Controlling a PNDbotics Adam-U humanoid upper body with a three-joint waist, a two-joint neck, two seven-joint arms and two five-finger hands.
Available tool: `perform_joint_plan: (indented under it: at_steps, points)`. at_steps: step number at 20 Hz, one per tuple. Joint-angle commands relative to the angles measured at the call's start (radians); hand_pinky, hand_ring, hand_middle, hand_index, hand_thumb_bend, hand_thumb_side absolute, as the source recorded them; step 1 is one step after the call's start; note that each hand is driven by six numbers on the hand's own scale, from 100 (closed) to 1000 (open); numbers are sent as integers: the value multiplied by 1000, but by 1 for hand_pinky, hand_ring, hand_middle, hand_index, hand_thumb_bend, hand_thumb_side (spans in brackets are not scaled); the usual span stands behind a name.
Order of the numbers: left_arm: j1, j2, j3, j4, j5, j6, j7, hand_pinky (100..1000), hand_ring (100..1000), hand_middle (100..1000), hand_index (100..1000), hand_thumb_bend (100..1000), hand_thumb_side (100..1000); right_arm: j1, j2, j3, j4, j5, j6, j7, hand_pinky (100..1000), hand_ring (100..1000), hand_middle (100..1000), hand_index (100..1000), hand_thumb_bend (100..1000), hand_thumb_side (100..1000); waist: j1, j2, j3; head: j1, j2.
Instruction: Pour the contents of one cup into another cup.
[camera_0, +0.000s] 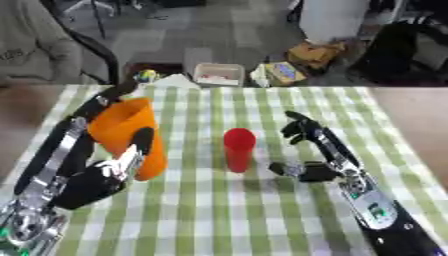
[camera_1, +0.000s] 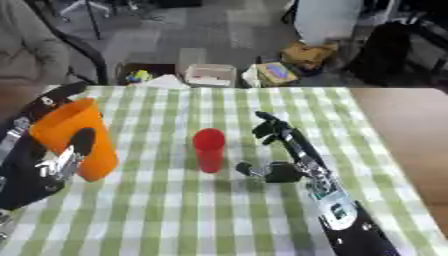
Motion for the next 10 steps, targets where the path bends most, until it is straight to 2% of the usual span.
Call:
perform_joint_plan:
  at_steps: [1,10]
  points:
    - [-22,1,-3,-26,11,3,-14,199,735,409,923,100,473,-35,-4,3,22,31,-16,-4,634,712,680,969,690,389,2,-21,5,-2,2]
    - [-32,-12,-16,-42,16,8,-34,198,736,408,923,100,469,-80,21,2,77,85,-28,-19,630,705,669,967,687,388,9,-16,32,-5,-2]
